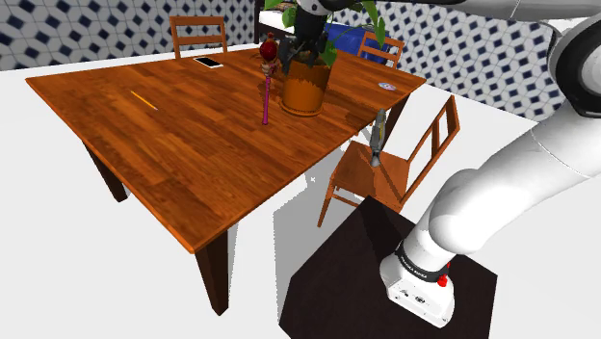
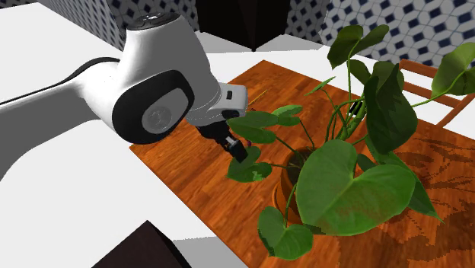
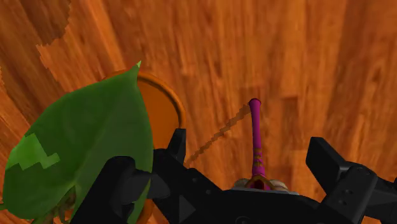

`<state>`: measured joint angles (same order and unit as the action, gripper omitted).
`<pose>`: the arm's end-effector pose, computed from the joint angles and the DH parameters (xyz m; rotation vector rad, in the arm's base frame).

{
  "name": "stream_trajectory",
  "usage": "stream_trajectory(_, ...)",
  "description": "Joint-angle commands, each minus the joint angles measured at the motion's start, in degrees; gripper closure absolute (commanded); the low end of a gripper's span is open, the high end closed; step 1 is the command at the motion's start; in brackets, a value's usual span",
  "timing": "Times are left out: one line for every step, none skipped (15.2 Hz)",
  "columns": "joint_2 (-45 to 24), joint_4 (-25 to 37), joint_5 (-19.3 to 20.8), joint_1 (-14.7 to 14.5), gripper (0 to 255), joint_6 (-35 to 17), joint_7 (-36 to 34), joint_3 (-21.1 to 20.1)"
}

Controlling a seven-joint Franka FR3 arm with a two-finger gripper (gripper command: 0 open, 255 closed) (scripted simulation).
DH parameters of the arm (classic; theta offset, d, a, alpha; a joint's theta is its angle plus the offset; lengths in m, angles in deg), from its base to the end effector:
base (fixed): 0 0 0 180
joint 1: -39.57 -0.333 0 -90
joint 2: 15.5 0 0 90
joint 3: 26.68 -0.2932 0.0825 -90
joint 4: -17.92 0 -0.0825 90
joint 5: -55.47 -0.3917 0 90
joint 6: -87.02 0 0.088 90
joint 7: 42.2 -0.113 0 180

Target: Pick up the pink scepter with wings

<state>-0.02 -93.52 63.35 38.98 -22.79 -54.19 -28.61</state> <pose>0.5119 0.0137 0.5910 2.9981 -0.2019 0.3890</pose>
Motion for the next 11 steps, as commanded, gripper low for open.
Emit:
stream_trajectory(-2.95,4.25,1.28,0.02,0,-0.57,-0.79,-0.63)
stream_trajectory(-4.39,6.33,1.95,0.03,0,-0.83,-1.17,-0.92)
stream_trajectory(-5.85,8.46,2.65,0.0,0,-1.03,-1.55,-1.19)
stream_trajectory(-7.32,10.66,3.38,-0.03,0,-1.18,-1.94,-1.47)
stream_trajectory(-8.81,12.92,4.12,-0.07,0,-1.27,-2.31,-1.74)
stream_trajectory(-10.32,15.26,4.9,-0.14,0,-1.3,-2.68,-2.0)
stream_trajectory(-11.85,17.67,5.69,-0.24,0,-1.26,-3.04,-2.25)
stream_trajectory(-13.41,20.17,6.51,-0.37,0,-1.17,-3.38,-2.48)
stream_trajectory(-13.81,20.81,6.71,-0.41,0,-1.13,-3.46,-2.53)
stream_trajectory(-13.58,19.77,6.76,-0.41,0,-1.94,-3.64,-2.49)
stream_trajectory(-13.38,18.74,6.81,-0.39,0,-2.74,-3.81,-2.47)
